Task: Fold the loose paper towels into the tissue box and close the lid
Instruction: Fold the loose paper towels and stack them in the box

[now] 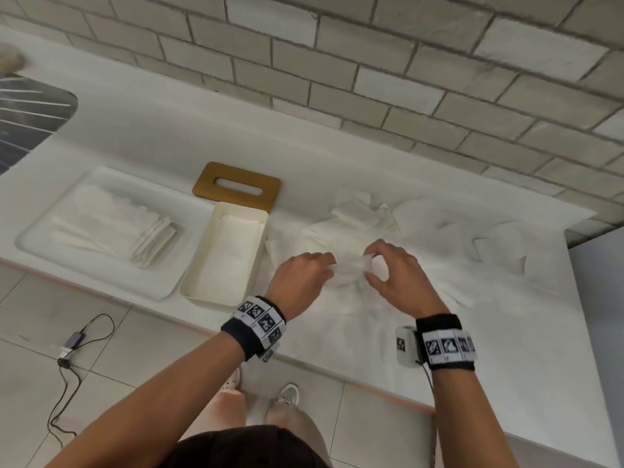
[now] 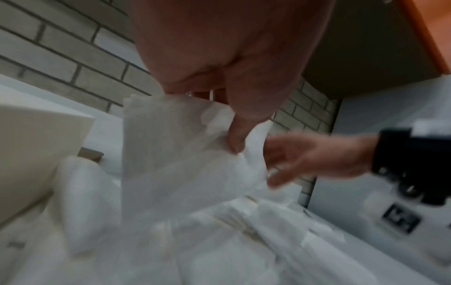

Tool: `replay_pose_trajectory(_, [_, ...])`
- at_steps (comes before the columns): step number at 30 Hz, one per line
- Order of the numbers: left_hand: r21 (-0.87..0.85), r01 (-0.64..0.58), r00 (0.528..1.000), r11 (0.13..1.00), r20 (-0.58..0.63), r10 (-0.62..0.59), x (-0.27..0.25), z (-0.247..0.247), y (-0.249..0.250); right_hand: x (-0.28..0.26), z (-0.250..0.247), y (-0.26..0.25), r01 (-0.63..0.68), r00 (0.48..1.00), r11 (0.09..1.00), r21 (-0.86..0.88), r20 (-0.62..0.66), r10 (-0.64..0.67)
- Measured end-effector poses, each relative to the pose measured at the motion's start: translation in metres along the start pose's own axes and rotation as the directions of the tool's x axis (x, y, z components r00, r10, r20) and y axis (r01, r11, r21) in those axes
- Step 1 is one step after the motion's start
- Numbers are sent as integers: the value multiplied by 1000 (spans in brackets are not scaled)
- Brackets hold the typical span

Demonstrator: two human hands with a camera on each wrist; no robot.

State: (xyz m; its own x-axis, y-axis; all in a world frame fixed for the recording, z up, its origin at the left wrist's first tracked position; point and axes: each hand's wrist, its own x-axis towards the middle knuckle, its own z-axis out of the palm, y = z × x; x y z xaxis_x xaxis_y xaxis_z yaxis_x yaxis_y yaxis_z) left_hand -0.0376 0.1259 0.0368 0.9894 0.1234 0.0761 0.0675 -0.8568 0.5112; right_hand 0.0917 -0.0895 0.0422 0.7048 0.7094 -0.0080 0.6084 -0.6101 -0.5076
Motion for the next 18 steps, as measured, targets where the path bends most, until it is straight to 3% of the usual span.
replay_pose_trajectory(3, [-158,13,999,987,-42,-20,1,-22,0,16,3,55,-208,949,966,-153,209,238])
replay_pose_trajectory(6, [-296,37,990,954,-119,-75,-1,-59,-2,24,15,85,-203,905,898,-390,274,324])
replay_pose_trajectory(11, [-473,210,936,856,-157,-316,-22,-118,-34,29,21,88,-231,961,851,-472,24,274])
replay_pose_trajectory(14, [-456,334,871,825,-186,-455,-28,-131,-77,24,12,71,-263,961,924,-278,-162,224])
replay_pose_trajectory(18, [-362,495,830,790,-72,-554,-26,-120,-123,23,-13,12,-233,934,973,7,-276,225])
